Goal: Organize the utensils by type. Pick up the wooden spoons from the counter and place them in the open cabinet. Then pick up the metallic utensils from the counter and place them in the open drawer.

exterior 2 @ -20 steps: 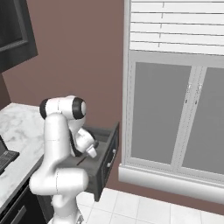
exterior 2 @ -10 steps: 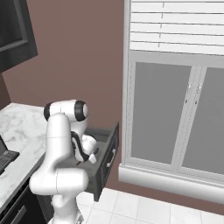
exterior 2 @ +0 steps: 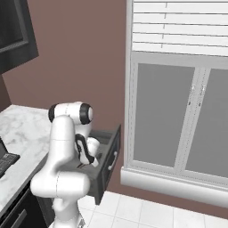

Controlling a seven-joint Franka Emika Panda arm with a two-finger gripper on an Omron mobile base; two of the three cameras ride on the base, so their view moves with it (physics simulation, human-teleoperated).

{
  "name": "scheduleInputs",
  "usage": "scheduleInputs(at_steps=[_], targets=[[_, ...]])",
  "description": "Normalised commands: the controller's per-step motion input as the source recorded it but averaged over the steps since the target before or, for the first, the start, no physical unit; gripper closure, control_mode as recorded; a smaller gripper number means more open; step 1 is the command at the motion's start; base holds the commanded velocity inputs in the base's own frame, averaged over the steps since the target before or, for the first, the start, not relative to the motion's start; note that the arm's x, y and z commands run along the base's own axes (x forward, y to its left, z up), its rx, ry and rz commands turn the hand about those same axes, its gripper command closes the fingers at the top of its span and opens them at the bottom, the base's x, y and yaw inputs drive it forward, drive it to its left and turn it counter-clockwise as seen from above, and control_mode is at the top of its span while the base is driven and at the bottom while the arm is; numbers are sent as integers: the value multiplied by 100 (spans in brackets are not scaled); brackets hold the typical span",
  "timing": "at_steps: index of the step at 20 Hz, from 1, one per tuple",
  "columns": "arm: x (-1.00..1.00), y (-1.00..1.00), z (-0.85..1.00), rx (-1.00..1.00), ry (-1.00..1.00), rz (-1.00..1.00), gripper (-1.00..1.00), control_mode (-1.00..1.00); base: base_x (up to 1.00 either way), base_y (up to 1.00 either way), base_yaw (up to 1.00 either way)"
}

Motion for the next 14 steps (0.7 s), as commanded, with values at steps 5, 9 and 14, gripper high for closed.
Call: scheduleInputs(at_steps=[5,9,14], targets=[[1,0,19,0,0,-1,-100,-100,0,0,0],[0,0,32,-2,0,0,-100,-100,0,0,0],[-2,0,58,-3,0,0,-100,-100,0,0,0]])
